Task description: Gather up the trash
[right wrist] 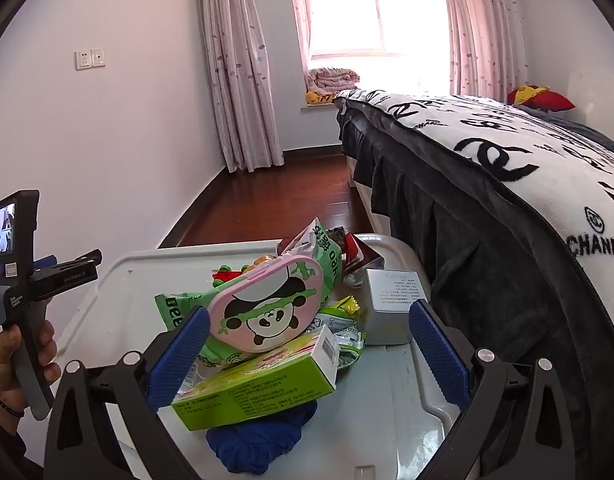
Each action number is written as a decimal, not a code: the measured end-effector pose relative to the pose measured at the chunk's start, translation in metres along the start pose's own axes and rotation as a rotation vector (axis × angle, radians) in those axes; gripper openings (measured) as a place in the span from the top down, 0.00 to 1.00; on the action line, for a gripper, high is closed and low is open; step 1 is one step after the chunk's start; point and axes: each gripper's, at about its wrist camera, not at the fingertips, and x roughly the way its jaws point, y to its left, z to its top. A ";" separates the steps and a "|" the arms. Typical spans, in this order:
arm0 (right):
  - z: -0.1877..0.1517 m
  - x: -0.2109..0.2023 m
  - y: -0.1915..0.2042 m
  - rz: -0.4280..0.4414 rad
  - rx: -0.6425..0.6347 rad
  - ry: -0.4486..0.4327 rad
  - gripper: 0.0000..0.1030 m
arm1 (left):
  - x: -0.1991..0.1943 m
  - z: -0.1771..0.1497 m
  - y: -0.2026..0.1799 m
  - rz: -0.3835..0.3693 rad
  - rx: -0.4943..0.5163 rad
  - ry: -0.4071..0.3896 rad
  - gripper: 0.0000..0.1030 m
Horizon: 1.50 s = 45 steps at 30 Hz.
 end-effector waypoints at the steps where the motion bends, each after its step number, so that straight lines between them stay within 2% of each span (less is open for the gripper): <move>1: 0.000 0.000 0.000 -0.001 -0.002 -0.001 0.05 | 0.001 0.000 0.002 -0.011 -0.006 -0.002 0.06; 7: 0.000 0.000 -0.001 -0.007 -0.005 0.003 0.05 | -0.002 -0.001 0.006 -0.034 -0.017 0.001 0.06; 31: 0.000 0.000 -0.003 0.028 0.033 0.003 0.05 | -0.003 -0.002 -0.003 -0.034 0.017 -0.029 0.06; 45: 0.000 -0.003 -0.004 0.034 0.037 0.001 0.05 | 0.004 -0.004 0.002 -0.075 0.017 0.015 0.06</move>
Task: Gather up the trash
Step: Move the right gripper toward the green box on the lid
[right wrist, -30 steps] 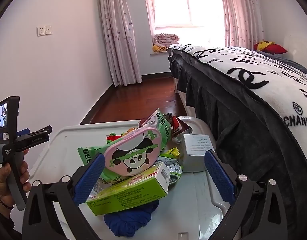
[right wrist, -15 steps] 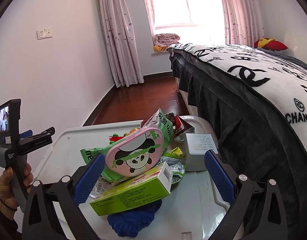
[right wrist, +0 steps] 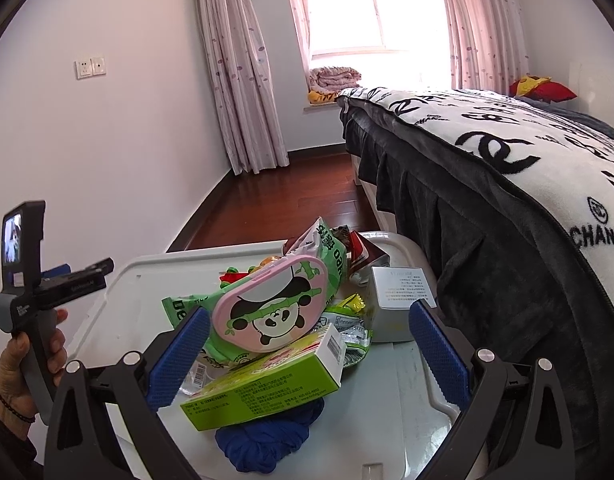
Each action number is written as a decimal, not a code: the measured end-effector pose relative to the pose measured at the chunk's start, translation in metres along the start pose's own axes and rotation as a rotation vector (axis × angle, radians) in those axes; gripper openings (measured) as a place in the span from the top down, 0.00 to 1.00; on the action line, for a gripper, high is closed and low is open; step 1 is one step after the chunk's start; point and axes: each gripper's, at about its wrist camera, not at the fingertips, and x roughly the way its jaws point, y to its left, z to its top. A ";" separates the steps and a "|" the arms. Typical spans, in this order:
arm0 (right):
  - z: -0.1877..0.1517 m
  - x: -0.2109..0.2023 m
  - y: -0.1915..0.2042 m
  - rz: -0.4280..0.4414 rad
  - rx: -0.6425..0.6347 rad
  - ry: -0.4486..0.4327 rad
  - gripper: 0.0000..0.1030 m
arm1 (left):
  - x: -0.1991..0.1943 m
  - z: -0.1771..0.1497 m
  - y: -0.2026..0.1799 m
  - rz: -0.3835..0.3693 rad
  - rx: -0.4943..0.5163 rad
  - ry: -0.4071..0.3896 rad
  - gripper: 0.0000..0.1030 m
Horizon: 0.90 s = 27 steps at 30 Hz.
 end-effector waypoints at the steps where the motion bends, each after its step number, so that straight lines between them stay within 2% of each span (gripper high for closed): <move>1: 0.000 -0.002 -0.001 -0.008 -0.001 -0.006 0.05 | -0.001 -0.002 0.000 0.003 0.005 0.001 0.06; 5: -0.004 -0.004 -0.007 -0.011 0.018 0.003 0.05 | -0.002 -0.007 0.000 0.000 0.042 0.023 0.06; 8: -0.013 -0.004 -0.009 0.012 0.046 0.042 0.05 | -0.008 -0.015 0.001 0.042 0.056 0.023 0.06; 11: -0.022 -0.002 -0.005 0.036 0.063 0.077 0.05 | -0.025 -0.024 -0.002 0.105 0.092 -0.017 0.06; 16: -0.032 0.000 -0.004 0.098 0.141 0.105 0.05 | -0.062 -0.032 0.005 0.087 0.072 -0.069 0.06; 22: -0.044 0.002 0.009 0.070 0.100 0.102 0.05 | -0.073 -0.032 0.015 0.010 0.045 -0.059 0.06; 27: -0.039 0.009 0.017 0.037 0.090 0.081 0.05 | -0.071 -0.034 0.017 -0.009 0.040 -0.044 0.06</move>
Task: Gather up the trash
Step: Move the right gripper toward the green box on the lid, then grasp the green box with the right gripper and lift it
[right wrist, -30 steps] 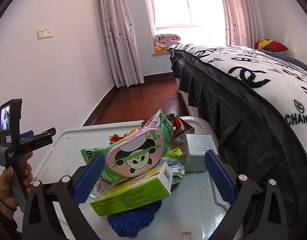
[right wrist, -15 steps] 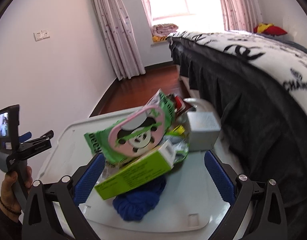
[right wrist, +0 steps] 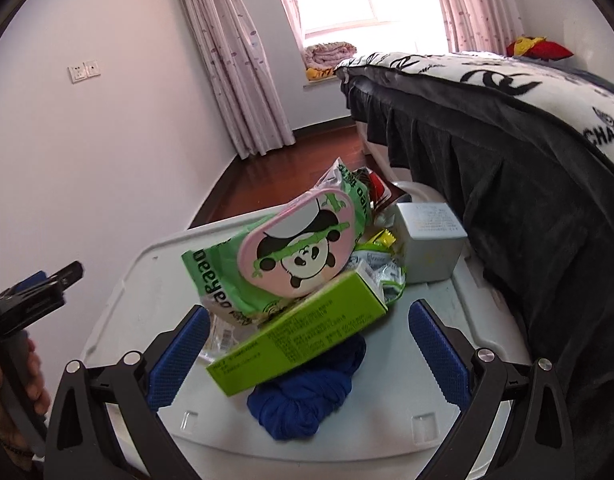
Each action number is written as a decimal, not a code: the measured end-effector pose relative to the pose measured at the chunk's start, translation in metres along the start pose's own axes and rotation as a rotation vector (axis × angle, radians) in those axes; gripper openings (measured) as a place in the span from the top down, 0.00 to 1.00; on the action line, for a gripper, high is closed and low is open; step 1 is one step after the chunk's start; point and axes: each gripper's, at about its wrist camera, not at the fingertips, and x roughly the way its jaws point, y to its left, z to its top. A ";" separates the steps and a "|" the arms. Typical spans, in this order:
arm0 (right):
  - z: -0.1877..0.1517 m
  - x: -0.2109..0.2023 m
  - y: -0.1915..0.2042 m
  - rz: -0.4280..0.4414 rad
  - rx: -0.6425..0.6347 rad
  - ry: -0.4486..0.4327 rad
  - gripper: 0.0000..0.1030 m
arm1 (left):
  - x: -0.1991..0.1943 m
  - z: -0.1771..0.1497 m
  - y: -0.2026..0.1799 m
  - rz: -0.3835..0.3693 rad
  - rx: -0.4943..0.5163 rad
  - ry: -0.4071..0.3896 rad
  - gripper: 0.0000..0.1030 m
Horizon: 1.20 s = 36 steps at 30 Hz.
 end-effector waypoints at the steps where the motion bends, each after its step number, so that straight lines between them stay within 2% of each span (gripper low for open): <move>1: 0.000 0.002 0.001 -0.009 -0.002 0.004 0.05 | 0.000 0.000 0.001 0.002 -0.001 -0.002 0.06; 5: 0.001 0.007 0.006 -0.059 -0.021 0.003 0.05 | -0.002 -0.001 0.001 0.001 0.003 -0.008 0.06; 12: 0.004 0.008 -0.001 -0.093 0.000 0.008 0.05 | -0.005 0.000 0.003 -0.004 -0.010 -0.026 0.06; 25: 0.004 0.010 0.010 -0.162 -0.073 0.034 0.05 | -0.007 0.001 0.007 -0.020 -0.045 -0.040 0.06; 30: 0.005 0.010 0.006 -0.100 -0.032 0.036 0.05 | -0.005 0.000 0.003 -0.020 -0.043 -0.034 0.06; 36: 0.007 0.011 -0.016 -0.006 0.093 0.046 0.05 | -0.007 0.002 0.000 -0.015 -0.035 -0.040 0.06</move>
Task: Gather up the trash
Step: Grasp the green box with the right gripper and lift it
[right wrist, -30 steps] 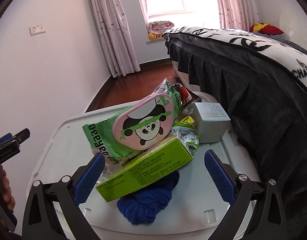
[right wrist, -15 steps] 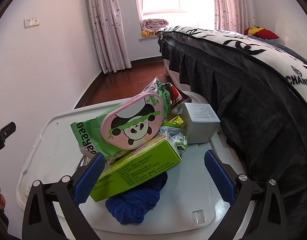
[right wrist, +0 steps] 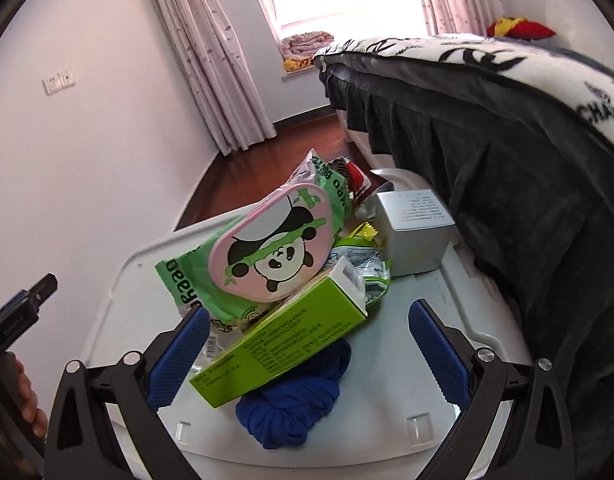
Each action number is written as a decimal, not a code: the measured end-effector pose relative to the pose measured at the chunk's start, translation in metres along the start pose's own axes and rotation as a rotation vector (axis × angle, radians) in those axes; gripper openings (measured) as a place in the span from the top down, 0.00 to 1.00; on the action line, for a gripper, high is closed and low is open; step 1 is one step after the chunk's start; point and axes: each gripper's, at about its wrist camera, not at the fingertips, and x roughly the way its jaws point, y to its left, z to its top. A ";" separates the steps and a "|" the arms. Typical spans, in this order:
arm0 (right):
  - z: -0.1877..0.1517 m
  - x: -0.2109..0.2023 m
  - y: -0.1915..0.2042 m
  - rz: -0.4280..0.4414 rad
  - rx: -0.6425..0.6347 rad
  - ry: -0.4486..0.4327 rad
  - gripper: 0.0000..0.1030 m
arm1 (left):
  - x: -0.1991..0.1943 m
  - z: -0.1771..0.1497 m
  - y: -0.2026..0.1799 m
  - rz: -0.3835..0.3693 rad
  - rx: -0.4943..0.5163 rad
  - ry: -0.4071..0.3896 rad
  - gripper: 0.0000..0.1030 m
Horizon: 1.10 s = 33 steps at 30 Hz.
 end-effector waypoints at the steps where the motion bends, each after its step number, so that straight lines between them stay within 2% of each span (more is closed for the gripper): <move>1: 0.000 0.001 -0.001 0.014 0.012 0.007 0.05 | 0.000 0.001 0.000 0.000 0.000 -0.002 0.06; 4: -0.004 0.012 0.005 0.054 0.017 0.052 0.05 | -0.003 0.003 0.002 -0.018 -0.015 -0.005 0.06; 9: -0.006 0.023 0.021 0.027 -0.023 0.050 0.05 | -0.005 0.003 0.004 -0.024 -0.012 -0.005 0.06; 11: -0.006 0.031 0.023 0.014 -0.020 0.059 0.10 | -0.005 0.002 0.003 -0.023 -0.004 0.001 0.06; 13: -0.006 0.038 0.021 0.023 0.002 0.079 0.32 | -0.005 0.002 0.004 -0.034 -0.007 0.005 0.06; 15: -0.008 0.043 0.016 0.030 0.044 0.097 0.36 | -0.005 0.002 0.003 -0.038 -0.006 0.003 0.06; 20: -0.010 0.048 0.010 0.005 0.092 0.108 0.37 | -0.011 0.002 0.004 -0.048 -0.019 -0.008 0.06; 25: -0.012 0.051 0.006 0.020 0.108 0.116 0.50 | -0.012 0.001 0.004 -0.051 -0.010 -0.008 0.06; 33: -0.008 0.032 -0.008 0.081 0.128 0.088 0.58 | -0.013 0.000 0.005 -0.050 -0.010 -0.012 0.06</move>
